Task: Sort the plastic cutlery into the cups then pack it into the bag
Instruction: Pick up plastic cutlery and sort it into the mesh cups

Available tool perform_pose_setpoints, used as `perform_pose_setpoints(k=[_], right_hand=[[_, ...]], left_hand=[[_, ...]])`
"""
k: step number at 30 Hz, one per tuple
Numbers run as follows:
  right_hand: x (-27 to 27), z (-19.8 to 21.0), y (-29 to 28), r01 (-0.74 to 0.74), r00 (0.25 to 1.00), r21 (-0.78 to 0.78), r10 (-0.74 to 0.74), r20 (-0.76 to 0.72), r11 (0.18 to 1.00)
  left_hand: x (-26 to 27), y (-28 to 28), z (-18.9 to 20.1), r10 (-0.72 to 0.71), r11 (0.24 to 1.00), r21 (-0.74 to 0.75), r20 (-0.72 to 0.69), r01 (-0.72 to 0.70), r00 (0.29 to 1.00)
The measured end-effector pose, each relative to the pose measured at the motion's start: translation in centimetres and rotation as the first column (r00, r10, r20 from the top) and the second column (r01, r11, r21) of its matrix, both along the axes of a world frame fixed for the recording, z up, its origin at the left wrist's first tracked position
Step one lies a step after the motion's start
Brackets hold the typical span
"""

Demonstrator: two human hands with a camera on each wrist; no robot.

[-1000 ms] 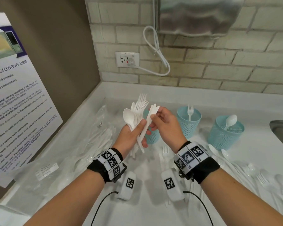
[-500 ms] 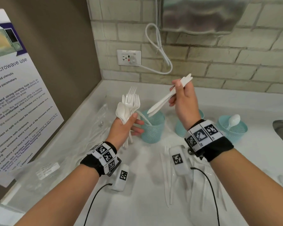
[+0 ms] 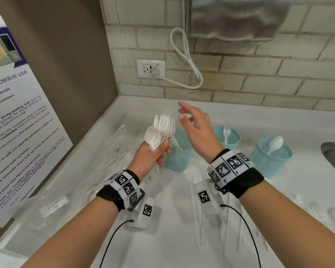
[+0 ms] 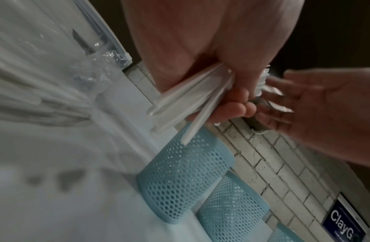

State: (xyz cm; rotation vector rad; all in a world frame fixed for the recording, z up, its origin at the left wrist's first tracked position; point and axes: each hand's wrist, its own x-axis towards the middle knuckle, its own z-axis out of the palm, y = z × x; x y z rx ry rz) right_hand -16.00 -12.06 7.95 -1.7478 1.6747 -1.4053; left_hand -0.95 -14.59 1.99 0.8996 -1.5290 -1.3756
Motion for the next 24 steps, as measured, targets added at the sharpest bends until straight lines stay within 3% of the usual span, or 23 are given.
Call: perform_pose_setpoints(k=[3,11,19,24], right_hand=[[0.9,0.8,0.6,-0.114,0.993,-0.069,0.116,0.022,0.991],[-0.3,-0.1,0.2,-0.002,0.984,-0.037,0.009,0.178,0.999],[0.4,0.0,1.6,-0.137,0.893,0.091,0.083,0.443,0.986],[-0.3,0.3,1.3,0.017,0.916,0.064,-0.041,0.399,0.998]], left_hand=[[-0.2,0.2,-0.1,-0.032,0.999,0.012,-0.002,0.032,0.999],[-0.2,0.5,0.4,-0.017,0.999,-0.035,-0.024,0.017,1.0],[-0.9,1.0,0.6,-0.061,0.998,-0.023,-0.026,0.06,0.998],[-1.0,1.0,0.2,-0.093,0.994,-0.049,0.055,0.095,0.994]])
